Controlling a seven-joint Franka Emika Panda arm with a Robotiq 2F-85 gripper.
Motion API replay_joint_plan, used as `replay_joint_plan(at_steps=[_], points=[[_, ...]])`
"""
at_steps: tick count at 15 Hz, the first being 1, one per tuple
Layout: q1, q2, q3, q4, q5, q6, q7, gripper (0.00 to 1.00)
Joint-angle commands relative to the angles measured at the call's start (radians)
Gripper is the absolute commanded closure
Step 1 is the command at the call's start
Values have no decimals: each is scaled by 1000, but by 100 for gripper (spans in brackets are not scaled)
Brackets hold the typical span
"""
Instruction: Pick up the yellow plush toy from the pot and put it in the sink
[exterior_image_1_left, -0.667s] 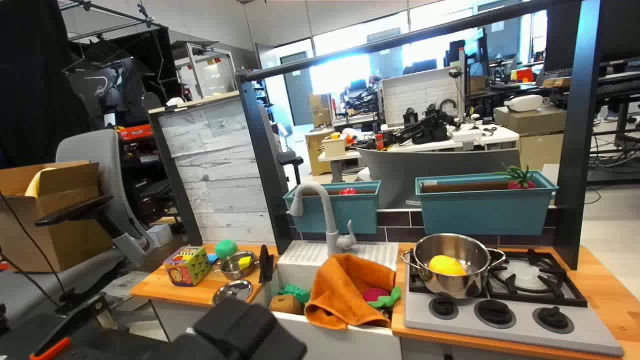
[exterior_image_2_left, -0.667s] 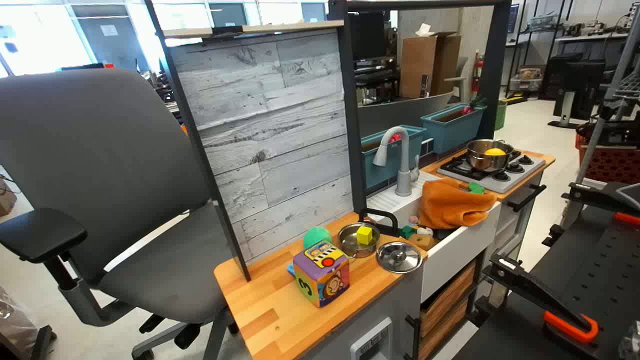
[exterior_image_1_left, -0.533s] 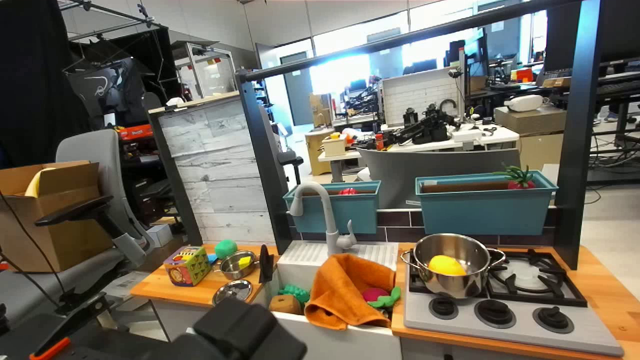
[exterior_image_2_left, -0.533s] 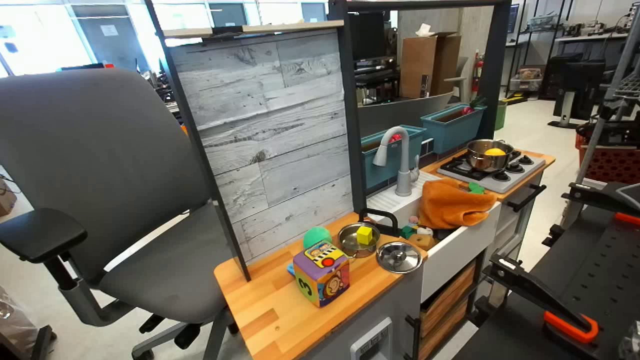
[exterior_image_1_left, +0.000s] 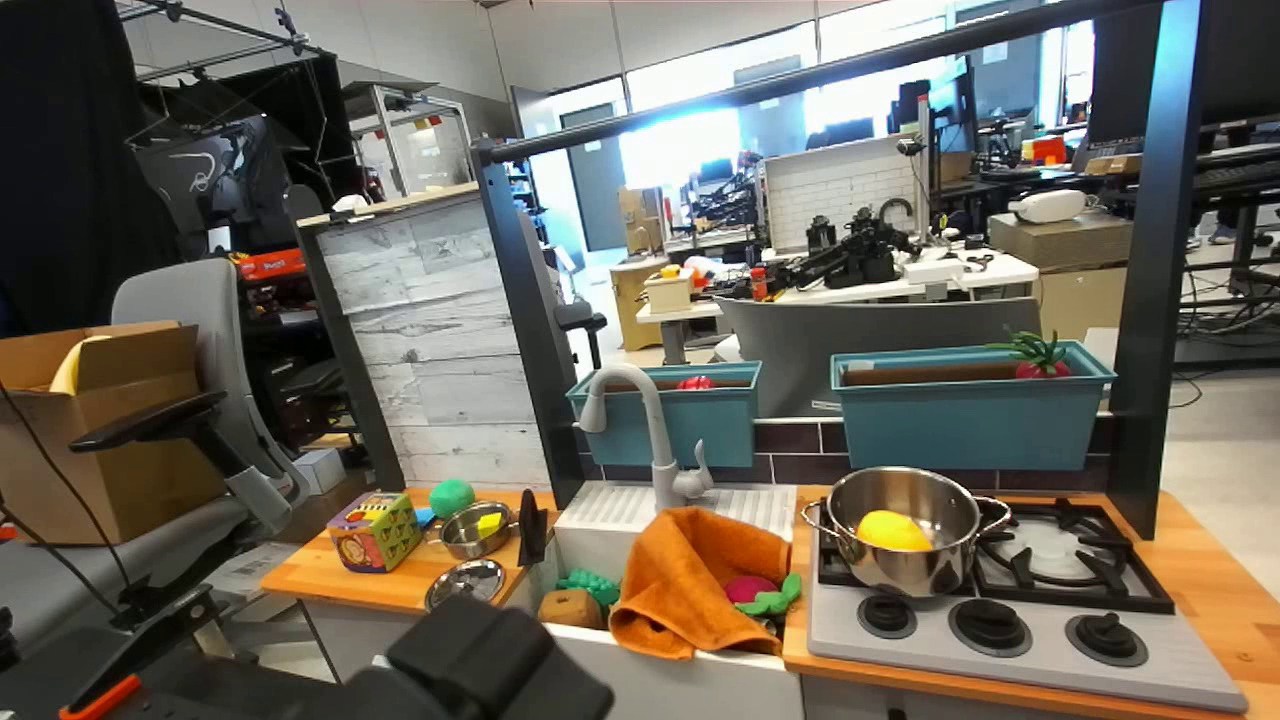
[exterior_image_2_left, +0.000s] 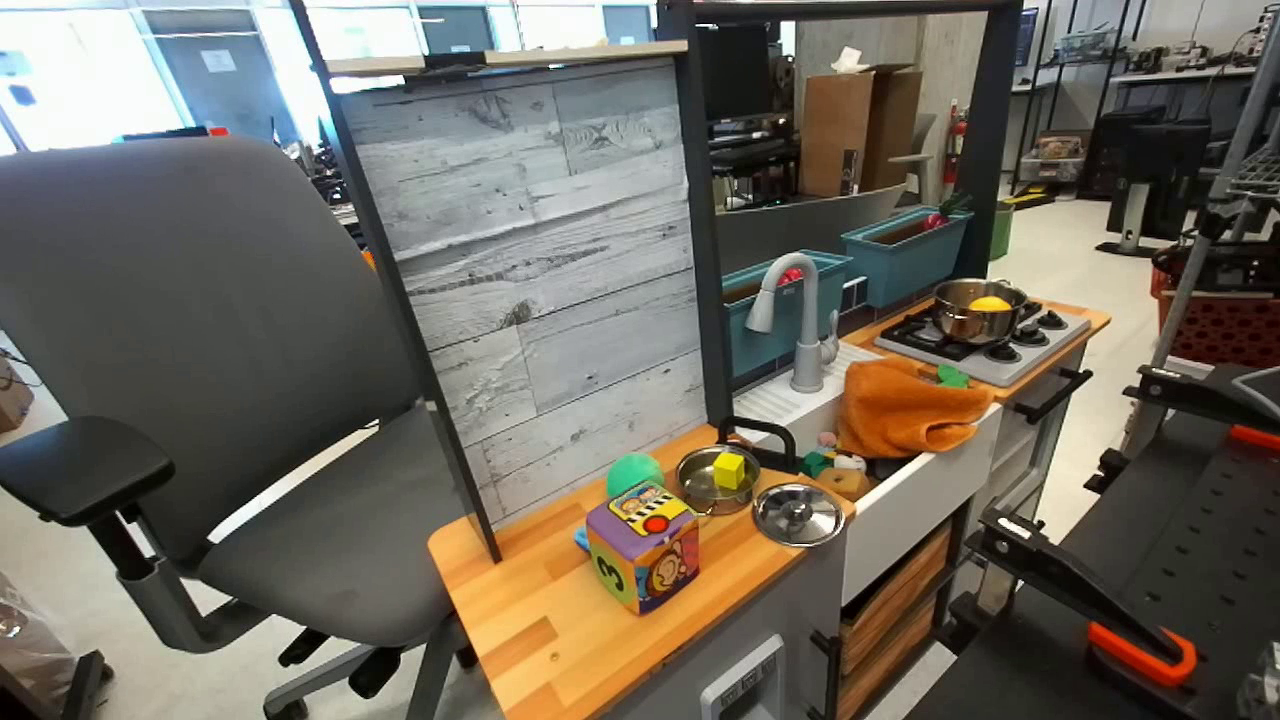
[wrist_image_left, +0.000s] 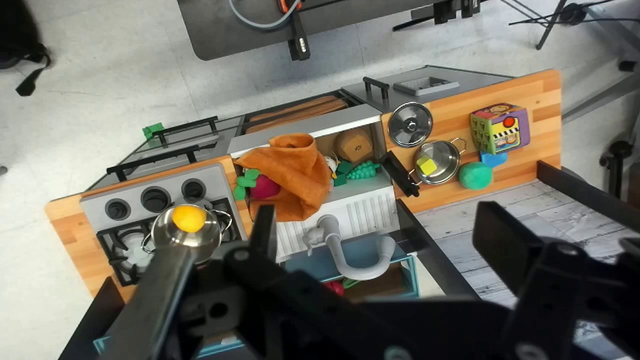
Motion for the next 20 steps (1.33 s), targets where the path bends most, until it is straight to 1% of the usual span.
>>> replay_joint_plan(at_steps=[1,3,5,10,14,18,20], points=[[-18,3,14,3,6,-2,-6,0],[-16,44,9,24,15,11,-2,0],[-17,112,-3,64,32,22,-3,0],[-43,307,-35,197,138,40,-3,0],[-88,449,-33,313,209,18,11,0],[-129,558,-22,394,303,43,46,0],[-138,601,-13,416,340,68,88,0]])
